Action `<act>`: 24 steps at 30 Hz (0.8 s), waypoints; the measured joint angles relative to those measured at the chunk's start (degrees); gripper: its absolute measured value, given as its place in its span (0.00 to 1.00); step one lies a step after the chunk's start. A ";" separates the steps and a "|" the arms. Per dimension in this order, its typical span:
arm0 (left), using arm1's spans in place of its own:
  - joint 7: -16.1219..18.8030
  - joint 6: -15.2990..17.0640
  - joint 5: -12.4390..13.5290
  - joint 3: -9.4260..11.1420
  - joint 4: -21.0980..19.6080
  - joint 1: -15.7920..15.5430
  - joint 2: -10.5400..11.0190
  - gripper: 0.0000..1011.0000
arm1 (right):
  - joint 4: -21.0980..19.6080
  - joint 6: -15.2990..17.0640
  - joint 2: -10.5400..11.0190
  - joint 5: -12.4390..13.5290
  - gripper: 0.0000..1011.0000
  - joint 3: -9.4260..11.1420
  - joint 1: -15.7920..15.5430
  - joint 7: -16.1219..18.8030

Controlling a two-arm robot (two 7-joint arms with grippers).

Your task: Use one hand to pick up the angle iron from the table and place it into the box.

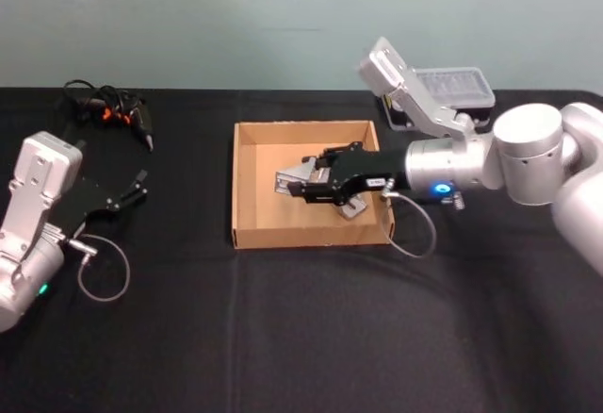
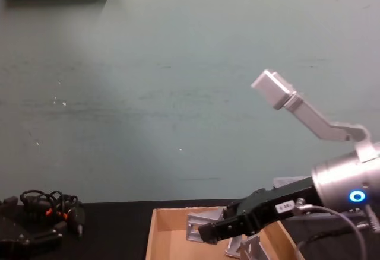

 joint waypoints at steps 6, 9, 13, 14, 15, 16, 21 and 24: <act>0.00 0.00 0.00 0.00 0.00 0.00 0.00 1.00 | 5.61 0.50 -3.23 -1.31 0.54 -0.28 2.31 -1.10; 0.00 0.00 0.00 0.00 0.00 0.00 0.00 1.00 | 9.17 0.56 -5.26 -2.77 0.54 -0.79 3.88 -1.79; 0.00 0.00 0.00 0.00 0.00 0.00 0.00 1.00 | 12.40 0.42 -7.03 -4.26 0.54 -1.34 5.37 -2.06; 0.00 0.00 0.00 0.00 0.00 0.00 0.00 1.00 | 13.14 0.37 -7.46 -4.58 0.54 -1.45 5.68 -2.12; 0.00 0.00 0.00 0.00 0.00 0.00 0.00 1.00 | 13.65 0.32 -7.72 -4.81 0.54 -1.50 5.89 -2.16; 0.00 0.00 0.00 0.00 0.00 0.00 0.00 1.00 | 14.95 0.25 -8.39 -5.27 0.54 -1.63 6.43 -2.22; 0.00 0.00 0.00 0.00 0.00 0.00 0.00 1.00 | 18.22 0.14 -10.19 -6.35 0.54 -1.71 7.65 -2.40; 0.00 0.00 0.00 0.00 0.00 0.00 0.00 1.00 | 19.03 0.06 -10.65 -6.67 0.54 -1.69 7.99 -2.46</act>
